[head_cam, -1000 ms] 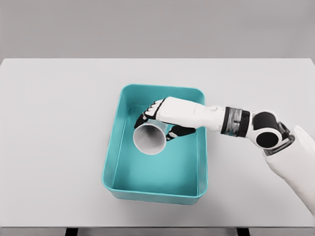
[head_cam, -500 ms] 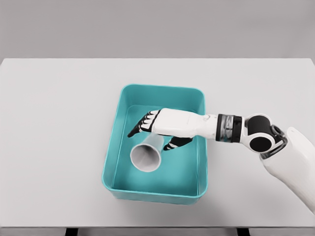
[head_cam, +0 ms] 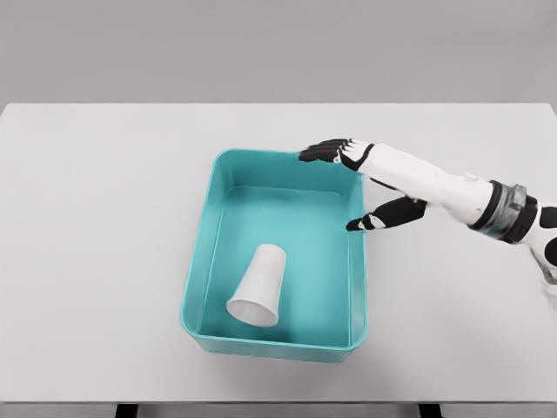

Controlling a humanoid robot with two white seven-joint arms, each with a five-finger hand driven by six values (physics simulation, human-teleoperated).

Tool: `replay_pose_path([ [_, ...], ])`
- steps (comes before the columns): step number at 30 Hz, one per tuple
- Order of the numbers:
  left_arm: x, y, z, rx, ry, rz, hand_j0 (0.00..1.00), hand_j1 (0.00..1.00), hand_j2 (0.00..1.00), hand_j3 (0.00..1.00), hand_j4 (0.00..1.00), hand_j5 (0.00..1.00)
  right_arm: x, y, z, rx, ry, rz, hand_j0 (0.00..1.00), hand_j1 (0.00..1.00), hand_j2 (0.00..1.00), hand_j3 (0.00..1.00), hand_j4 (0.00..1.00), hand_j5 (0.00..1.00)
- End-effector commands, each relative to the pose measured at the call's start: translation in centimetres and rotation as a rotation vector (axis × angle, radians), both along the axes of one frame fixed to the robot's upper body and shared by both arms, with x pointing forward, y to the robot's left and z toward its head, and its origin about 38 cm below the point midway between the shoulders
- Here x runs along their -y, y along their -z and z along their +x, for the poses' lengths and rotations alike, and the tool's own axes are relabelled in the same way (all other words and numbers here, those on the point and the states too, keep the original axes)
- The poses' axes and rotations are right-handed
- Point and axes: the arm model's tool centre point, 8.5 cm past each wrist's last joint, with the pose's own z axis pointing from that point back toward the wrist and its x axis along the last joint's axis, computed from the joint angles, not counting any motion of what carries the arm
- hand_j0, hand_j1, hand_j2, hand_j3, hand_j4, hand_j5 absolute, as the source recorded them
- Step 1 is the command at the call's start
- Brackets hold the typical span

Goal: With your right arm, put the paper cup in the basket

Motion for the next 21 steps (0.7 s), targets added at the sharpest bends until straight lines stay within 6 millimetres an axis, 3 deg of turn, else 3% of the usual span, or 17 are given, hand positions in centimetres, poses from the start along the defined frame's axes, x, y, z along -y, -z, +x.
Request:
replay_pose_path([
  [1,0.0,0.0,0.0,0.000,0.000,0.000,1.00,1.00,1.00,1.00,1.00,1.00,3.7,-3.5,0.3,0.062,0.064,0.095,1.00,1.00,1.00,1.00,1.00,1.00],
  [3,0.0,0.0,0.0,0.000,0.000,0.000,1.00,1.00,1.00,1.00,1.00,1.00,5.0,-3.1,-0.2,0.053,0.088,0.125,1.00,1.00,1.00,1.00,1.00,1.00],
  [8,0.0,0.0,0.0,0.000,0.000,0.000,1.00,1.00,1.00,1.00,1.00,1.00,5.5,-2.1,-0.8,0.032,0.091,0.125,1.00,1.00,1.00,1.00,1.00,1.00],
  [11,0.0,0.0,0.0,0.000,0.000,0.000,1.00,1.00,1.00,1.00,1.00,1.00,8.2,-1.3,-1.7,0.016,0.178,0.142,1.00,1.00,1.00,1.00,1.00,1.00],
  [14,0.0,0.0,0.0,0.000,0.000,0.000,1.00,1.00,1.00,1.00,1.00,1.00,9.2,-0.3,-2.4,-0.010,0.213,0.149,1.00,1.00,1.00,1.00,1.00,1.00],
  [21,0.0,0.0,0.1,0.001,0.002,0.000,1.00,1.00,1.00,1.00,1.00,1.00,11.1,0.4,-2.4,-0.036,0.278,0.161,1.00,1.00,1.00,1.00,1.00,1.00],
])
